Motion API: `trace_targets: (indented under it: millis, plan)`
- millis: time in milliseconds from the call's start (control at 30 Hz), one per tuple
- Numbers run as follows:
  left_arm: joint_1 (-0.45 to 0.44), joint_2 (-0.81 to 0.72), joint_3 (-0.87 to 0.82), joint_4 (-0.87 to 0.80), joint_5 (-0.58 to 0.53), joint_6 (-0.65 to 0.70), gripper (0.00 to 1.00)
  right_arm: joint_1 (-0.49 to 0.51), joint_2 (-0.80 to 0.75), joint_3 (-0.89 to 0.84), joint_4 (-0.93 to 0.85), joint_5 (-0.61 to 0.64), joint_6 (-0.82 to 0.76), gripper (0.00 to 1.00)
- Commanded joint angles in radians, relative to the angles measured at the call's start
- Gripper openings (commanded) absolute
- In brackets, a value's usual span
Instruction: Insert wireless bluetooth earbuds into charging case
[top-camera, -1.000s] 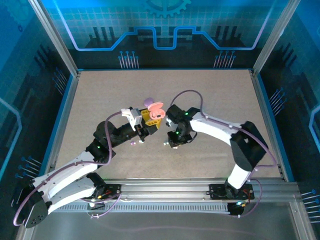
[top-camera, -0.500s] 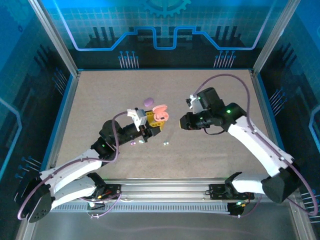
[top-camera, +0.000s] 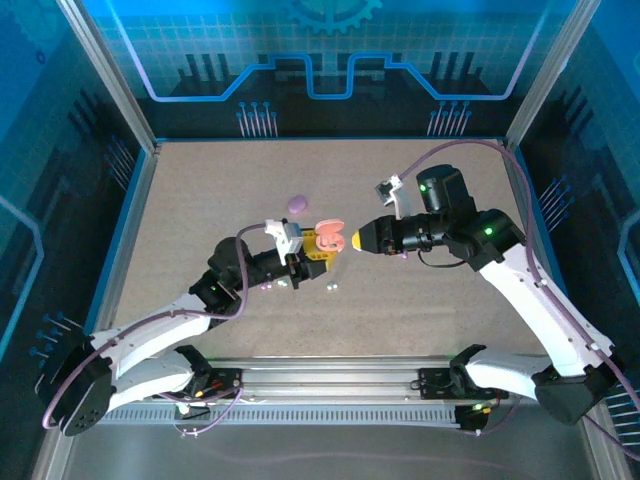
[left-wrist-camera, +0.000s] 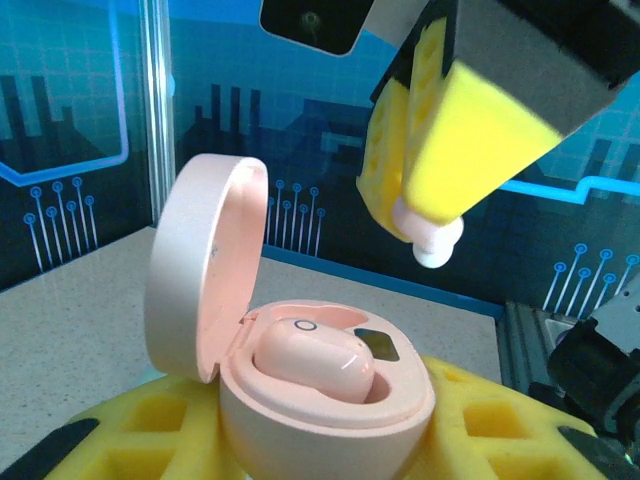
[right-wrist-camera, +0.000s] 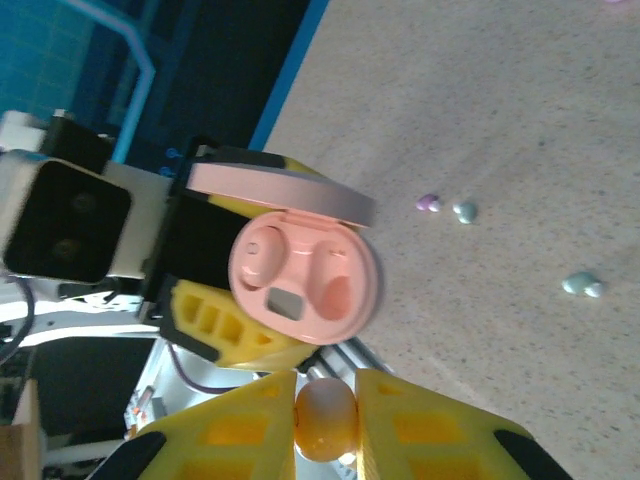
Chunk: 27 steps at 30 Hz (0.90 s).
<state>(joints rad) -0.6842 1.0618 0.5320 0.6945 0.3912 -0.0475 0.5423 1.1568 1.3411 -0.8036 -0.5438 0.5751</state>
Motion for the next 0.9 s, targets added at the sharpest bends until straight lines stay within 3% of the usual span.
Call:
trace_targets:
  millis: [0,867]
  plan:
    - [-0.006,0.006,0.022,0.05,0.039,-0.012,0.32,-0.003,0.004,0.018,0.047,-0.08,0.02,0.21]
    - [-0.01,0.009,0.042,0.058,0.072,-0.03,0.32,0.031,0.089,0.008,0.136,-0.107,0.059,0.21]
